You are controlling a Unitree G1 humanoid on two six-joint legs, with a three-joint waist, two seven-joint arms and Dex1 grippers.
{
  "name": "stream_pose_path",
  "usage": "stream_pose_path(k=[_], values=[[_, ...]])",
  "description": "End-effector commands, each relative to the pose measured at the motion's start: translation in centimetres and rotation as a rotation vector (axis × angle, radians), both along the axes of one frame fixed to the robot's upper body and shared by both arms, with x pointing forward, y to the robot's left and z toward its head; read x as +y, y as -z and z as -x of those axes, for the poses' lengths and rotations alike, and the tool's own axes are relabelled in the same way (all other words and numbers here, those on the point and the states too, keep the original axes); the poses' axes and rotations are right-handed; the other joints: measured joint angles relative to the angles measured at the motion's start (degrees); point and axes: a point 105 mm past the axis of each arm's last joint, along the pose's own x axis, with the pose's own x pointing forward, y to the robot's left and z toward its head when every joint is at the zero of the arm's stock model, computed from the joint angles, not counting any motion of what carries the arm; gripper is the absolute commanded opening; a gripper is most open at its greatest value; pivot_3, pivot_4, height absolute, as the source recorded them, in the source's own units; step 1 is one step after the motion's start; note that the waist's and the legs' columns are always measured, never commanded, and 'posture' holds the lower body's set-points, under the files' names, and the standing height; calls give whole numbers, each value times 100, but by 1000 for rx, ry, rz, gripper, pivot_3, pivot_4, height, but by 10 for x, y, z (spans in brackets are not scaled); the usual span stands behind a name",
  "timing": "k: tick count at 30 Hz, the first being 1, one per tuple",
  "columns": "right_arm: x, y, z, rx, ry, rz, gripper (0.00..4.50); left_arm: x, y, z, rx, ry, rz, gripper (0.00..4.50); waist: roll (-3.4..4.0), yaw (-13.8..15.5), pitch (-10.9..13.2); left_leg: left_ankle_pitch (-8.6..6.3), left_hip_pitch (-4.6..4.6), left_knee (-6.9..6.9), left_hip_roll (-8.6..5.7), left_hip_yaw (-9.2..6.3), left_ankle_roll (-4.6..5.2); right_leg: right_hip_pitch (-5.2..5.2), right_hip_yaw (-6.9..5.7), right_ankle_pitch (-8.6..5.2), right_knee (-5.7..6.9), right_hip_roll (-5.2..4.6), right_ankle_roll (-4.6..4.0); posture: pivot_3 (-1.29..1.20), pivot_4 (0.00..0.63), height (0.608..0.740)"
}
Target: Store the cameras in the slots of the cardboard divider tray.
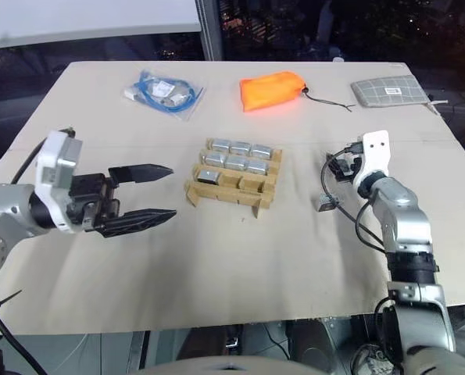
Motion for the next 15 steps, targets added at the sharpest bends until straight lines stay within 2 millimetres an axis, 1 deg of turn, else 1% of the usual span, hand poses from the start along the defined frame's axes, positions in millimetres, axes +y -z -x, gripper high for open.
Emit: stream_pose_path(k=[1,4,10,15], values=[[-8,-13,-2,8,21,-20,4500,-1,-4,5,-36,17,-6,4462,1,-22,0,0,0,-1,0,0,0,0,0,0,-2,0,0,0,150,740],[-8,-8,1,56,14,-20,4500,-1,-2,7,-34,12,-4,4462,1,-28,1,0,0,-5,1,0,0,-1,0,0,-4,-1,0,0,150,740],[-1,0,11,113,-25,-33,4500,1,1,8,-24,5,-3,4462,2,-33,1,0,1,-5,2,0,1,-1,0,0,-2,-1,0,0,150,740],[-3,5,11,126,-19,-31,4500,1,2,8,-22,13,-6,4462,3,-34,1,-1,1,-5,1,1,1,-1,1,0,-3,-1,0,0,150,740]])
